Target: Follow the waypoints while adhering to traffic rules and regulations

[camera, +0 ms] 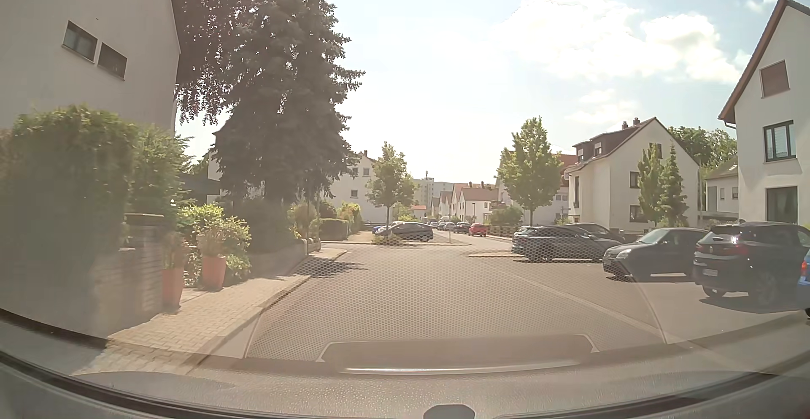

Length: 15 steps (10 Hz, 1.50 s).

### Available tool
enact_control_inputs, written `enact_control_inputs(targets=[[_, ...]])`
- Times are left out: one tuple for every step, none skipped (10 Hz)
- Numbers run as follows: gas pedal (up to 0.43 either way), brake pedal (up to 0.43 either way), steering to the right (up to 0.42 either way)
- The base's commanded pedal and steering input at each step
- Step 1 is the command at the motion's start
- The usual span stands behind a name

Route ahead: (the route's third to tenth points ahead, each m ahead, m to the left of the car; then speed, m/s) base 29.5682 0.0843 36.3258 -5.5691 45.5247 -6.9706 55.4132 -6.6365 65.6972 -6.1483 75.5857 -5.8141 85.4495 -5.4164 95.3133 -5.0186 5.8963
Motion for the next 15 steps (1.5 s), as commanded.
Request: enact_control_inputs(targets=[[0.098,0.0,0.012],[0.098,0.0,0.008],[0.098,0.0,0.005],[0.098,0.0,0.005],[0.087,0.0,0.005],[0.087,0.0,0.005],[0.079,0.0,0.005],[0.079,0.0,0.005],[0.059,0.0,0.005],[0.02,0.0,0.005],[0.0,0.0,0.005],[0.0,0.0,0.005],[0.0,0.0,0.005],[0.0,0.0,0.005],[0.0,0.0,0.005]])
